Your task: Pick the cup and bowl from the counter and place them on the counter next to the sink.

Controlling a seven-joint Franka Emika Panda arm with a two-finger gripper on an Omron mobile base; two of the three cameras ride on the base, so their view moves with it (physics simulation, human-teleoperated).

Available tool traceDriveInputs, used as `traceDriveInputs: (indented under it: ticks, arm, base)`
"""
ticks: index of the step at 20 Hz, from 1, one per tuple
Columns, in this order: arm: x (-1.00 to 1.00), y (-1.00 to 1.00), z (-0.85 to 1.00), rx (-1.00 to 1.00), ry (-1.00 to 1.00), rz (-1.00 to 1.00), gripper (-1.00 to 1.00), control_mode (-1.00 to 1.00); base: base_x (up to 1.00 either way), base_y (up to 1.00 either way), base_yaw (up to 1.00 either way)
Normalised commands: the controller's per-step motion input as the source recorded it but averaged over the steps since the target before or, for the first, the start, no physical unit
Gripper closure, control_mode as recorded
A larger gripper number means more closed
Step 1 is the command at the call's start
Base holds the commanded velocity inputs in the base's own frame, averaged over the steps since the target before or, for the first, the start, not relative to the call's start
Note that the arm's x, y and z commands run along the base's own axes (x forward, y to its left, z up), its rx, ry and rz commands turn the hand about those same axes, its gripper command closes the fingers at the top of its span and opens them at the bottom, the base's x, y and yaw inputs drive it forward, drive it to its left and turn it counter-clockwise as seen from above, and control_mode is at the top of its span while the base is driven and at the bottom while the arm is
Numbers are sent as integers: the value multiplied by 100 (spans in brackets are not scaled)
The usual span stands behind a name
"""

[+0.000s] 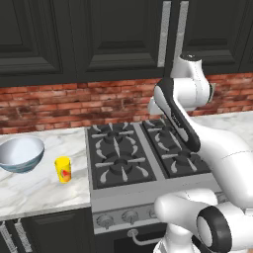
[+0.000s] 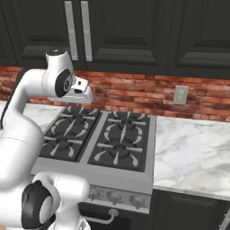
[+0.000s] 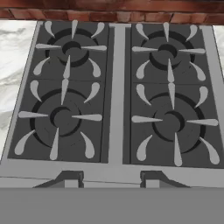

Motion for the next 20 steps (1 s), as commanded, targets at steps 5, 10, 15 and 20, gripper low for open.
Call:
traceDriveInputs:
  ticks: [5,10,15,20]
  arm:
    - [-13,0,0,0,0,0,-100,-100]
    - [-26,15,0,3,0,0,-100,-100]
    - [-39,26,0,0,0,0,-100,-100]
    - [-46,17,0,4,0,2,-100,-100]
  base:
    - [0,0,0]
    - [0,0,0]
    - [0,0,0]
    - [0,0,0]
